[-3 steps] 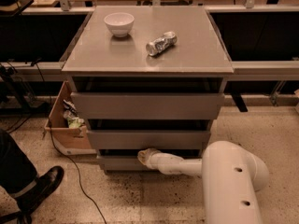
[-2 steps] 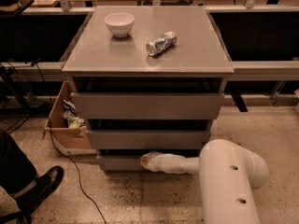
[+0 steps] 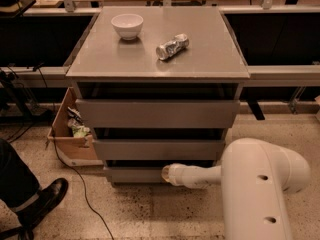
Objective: Close bottom drawer
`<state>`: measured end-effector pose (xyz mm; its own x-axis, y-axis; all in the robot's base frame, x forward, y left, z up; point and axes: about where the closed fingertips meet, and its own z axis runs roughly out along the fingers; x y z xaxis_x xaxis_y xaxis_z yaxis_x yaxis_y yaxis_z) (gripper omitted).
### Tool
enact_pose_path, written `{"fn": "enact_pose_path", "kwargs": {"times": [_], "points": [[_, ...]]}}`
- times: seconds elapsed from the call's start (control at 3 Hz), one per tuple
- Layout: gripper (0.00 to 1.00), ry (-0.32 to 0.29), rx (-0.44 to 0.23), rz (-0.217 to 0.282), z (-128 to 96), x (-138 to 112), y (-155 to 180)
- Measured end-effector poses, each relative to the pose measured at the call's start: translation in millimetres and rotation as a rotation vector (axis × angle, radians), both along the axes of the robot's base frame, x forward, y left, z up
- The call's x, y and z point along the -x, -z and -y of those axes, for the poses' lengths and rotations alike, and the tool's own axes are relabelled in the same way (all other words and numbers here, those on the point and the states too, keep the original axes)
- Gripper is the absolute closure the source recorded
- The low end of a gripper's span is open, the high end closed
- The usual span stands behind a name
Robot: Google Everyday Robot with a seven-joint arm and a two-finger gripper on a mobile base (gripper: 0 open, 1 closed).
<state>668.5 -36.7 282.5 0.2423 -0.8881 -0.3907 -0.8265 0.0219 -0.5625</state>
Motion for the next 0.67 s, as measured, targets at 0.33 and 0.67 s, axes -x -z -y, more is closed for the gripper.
{"fn": "enact_pose_path", "kwargs": {"times": [0.33, 0.67], "points": [[1.0, 0.055, 0.066, 0.118, 19.5, -13.9, -70.7], [1.0, 0.097, 0.154, 0.274, 11.3, -20.0, -171.9]]}}
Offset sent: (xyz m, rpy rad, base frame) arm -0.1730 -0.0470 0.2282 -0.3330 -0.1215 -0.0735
